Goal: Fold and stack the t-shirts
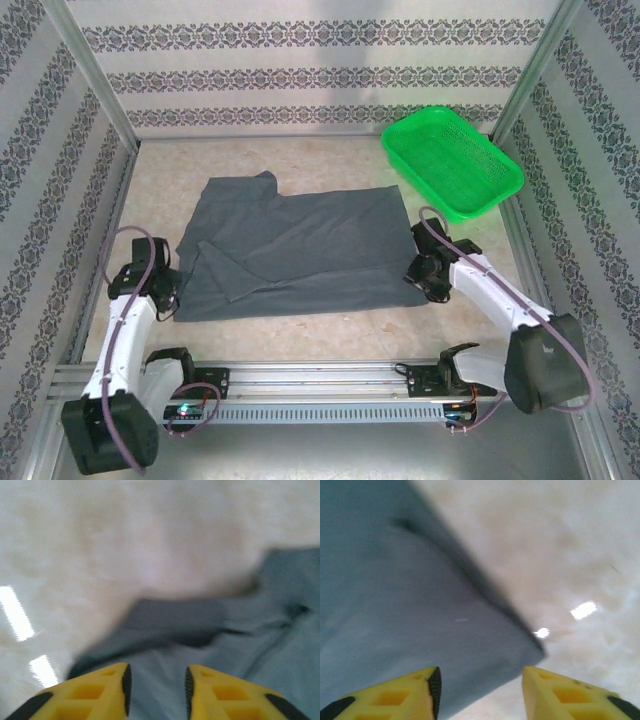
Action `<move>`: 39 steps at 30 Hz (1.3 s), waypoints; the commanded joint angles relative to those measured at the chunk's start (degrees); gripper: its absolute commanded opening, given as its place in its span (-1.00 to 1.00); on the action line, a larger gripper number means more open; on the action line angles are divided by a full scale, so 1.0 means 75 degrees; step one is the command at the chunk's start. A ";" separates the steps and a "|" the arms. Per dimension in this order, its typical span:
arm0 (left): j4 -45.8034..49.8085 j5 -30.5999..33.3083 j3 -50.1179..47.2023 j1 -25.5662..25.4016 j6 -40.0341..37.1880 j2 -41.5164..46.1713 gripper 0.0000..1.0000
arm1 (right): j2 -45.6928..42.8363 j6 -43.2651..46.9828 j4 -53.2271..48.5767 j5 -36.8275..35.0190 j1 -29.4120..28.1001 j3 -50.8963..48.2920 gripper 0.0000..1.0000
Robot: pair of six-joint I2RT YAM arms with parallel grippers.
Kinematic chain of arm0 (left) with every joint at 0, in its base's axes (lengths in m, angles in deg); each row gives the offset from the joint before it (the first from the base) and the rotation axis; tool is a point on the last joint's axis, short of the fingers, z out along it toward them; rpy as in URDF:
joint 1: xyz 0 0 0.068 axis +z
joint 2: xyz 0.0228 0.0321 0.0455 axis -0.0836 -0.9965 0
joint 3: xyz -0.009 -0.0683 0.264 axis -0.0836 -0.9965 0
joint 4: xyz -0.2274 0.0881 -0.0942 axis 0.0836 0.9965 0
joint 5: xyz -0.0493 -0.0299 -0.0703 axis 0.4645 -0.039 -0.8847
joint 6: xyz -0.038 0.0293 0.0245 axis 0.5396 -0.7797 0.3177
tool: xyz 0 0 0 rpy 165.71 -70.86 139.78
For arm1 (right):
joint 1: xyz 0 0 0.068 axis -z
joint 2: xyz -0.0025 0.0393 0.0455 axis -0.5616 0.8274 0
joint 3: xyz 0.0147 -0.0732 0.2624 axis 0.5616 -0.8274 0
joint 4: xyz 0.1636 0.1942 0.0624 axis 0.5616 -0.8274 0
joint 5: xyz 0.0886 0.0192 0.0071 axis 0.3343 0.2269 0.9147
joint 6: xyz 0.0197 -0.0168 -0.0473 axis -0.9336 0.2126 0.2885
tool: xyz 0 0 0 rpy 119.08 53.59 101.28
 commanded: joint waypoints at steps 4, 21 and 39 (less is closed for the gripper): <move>0.0187 -0.0500 0.0148 -0.2124 0.1239 -0.0257 -0.12 | -0.0230 0.1111 0.2305 0.1665 -0.0906 0.0221 0.07; -0.2353 -0.0740 -0.1005 -0.4270 0.3744 -0.1829 -0.17 | 0.0613 0.0951 0.3583 0.3189 -0.1392 0.0144 0.04; -0.2691 -0.0699 0.0720 -0.4271 0.1340 -0.3067 -1.00 | 0.0122 0.0360 0.4008 0.3483 -0.0587 0.0132 -0.16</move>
